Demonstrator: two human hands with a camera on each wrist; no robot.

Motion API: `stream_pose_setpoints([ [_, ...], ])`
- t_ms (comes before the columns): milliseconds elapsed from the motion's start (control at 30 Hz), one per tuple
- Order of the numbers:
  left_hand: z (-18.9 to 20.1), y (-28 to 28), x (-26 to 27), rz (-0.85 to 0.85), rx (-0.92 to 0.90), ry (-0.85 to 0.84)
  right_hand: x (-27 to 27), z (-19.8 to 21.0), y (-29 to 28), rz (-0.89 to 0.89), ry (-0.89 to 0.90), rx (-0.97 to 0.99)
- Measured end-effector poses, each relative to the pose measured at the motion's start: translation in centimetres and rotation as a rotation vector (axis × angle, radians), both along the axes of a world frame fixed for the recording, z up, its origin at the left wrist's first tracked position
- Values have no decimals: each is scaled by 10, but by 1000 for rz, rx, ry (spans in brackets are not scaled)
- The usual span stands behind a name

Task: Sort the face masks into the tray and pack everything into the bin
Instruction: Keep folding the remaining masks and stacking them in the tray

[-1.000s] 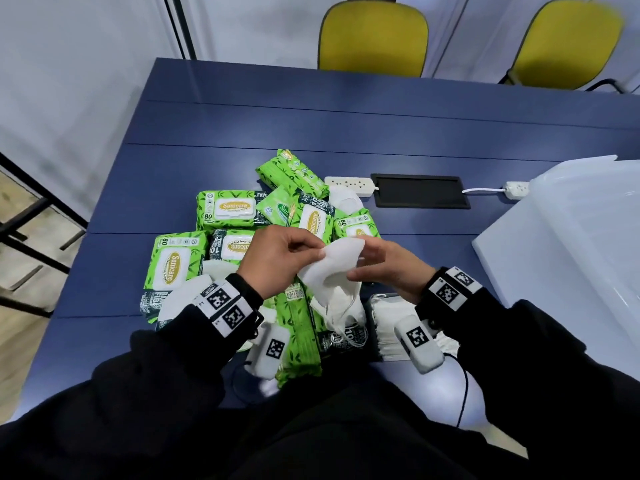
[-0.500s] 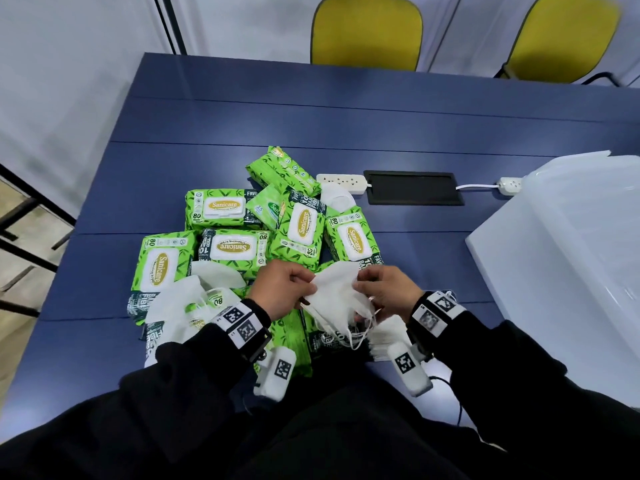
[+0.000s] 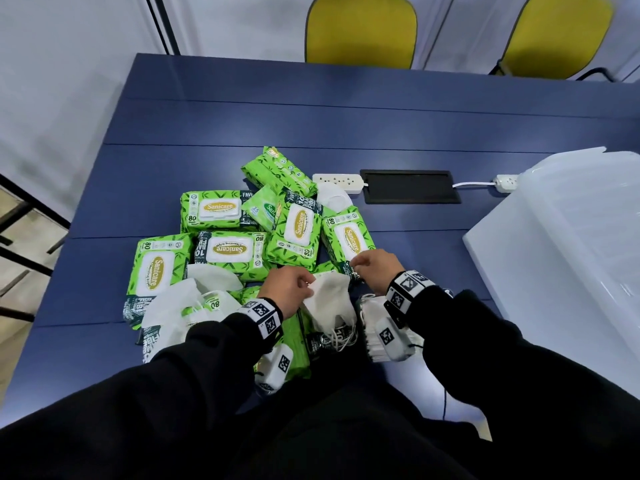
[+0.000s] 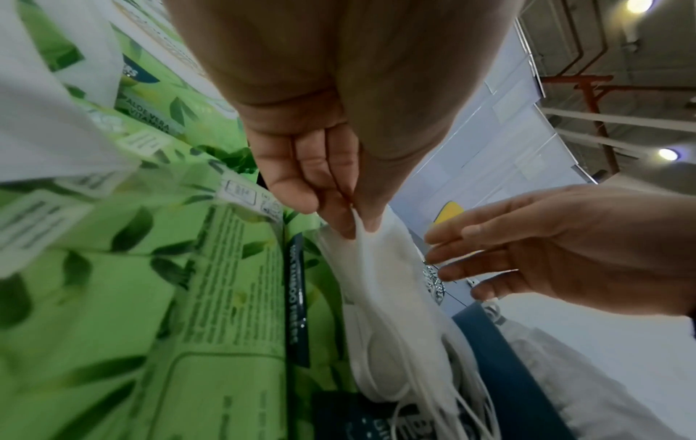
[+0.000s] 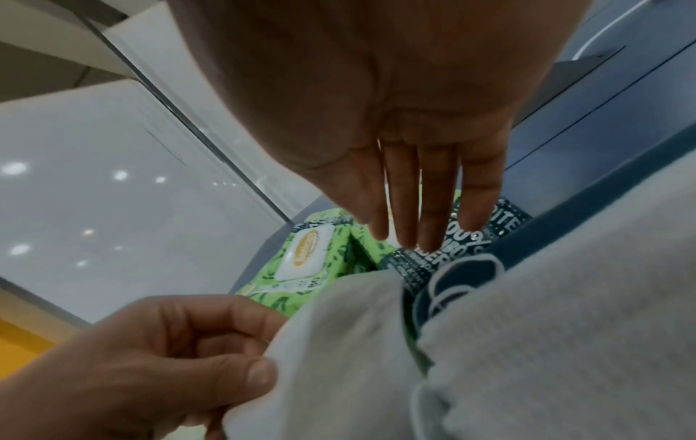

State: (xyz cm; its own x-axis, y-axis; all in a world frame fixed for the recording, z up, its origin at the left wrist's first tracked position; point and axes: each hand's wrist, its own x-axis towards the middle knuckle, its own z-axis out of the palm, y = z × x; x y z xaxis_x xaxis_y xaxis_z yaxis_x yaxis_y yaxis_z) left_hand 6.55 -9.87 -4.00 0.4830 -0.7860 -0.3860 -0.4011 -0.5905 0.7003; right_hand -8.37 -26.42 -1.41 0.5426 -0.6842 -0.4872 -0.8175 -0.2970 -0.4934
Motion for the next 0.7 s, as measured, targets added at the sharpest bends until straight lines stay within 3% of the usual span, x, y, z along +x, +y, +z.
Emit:
stream_pose_setpoints([
  [133, -2, 2, 0, -5, 0, -32, 2, -20, -4, -78, 5, 152],
  [267, -4, 7, 1, -38, -1, -139, -1, -31, -6, -219, -98, 324],
  [700, -3, 6, -6, -56, 61, -196, 6, -30, 3, -272, -125, 279],
])
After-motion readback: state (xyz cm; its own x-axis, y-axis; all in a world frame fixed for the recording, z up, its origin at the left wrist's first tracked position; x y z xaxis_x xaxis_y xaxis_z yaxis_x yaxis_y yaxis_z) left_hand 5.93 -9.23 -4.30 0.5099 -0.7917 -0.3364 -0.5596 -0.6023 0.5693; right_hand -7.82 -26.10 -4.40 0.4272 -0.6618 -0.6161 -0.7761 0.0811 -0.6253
